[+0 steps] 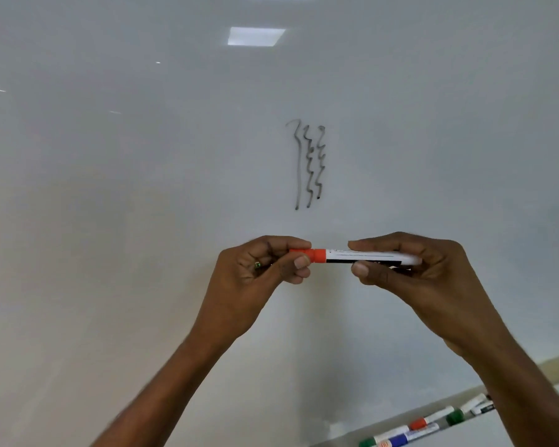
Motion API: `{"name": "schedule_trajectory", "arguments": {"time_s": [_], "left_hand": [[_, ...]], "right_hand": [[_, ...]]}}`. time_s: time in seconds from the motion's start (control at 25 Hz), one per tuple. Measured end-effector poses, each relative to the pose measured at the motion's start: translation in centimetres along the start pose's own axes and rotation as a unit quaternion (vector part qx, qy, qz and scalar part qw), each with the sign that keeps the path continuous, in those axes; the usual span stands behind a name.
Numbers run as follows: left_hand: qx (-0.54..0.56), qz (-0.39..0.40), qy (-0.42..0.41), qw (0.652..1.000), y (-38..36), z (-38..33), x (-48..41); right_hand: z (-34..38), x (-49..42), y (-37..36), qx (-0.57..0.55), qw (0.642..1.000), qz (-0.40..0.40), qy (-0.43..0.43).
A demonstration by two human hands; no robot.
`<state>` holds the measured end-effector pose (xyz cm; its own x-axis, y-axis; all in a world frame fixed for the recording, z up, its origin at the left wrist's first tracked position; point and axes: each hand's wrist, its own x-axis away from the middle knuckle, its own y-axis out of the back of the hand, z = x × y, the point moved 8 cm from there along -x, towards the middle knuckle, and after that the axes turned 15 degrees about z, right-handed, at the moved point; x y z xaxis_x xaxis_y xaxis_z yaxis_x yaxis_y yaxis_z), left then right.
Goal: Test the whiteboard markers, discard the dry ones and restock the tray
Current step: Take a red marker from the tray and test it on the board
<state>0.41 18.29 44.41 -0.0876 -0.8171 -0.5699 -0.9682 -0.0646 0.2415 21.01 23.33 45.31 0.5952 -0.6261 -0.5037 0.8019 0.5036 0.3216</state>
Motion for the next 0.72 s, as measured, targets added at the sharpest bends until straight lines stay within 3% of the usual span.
{"name": "schedule_trajectory", "arguments": {"time_s": [0.12,0.28,0.52,0.72], "left_hand": [[0.02,-0.001,-0.007,1.0,-1.0,0.0,0.7],[0.028,0.008,-0.005,1.0,-2.0,0.5,1.5],[0.037,0.035,0.051,0.997,-5.4,3.6,1.7],[0.067,0.06,0.114,0.989,-11.3,9.5,2.5]], "right_hand": [[1.1,1.3,-0.4,0.099,0.995,-0.021,0.0],[0.8,2.9,-0.9,0.119,0.993,-0.019,-0.01],[-3.9,6.0,0.7,-0.012,0.996,-0.067,-0.059],[-8.3,11.4,4.4,-0.168,0.97,-0.158,-0.082]]}}
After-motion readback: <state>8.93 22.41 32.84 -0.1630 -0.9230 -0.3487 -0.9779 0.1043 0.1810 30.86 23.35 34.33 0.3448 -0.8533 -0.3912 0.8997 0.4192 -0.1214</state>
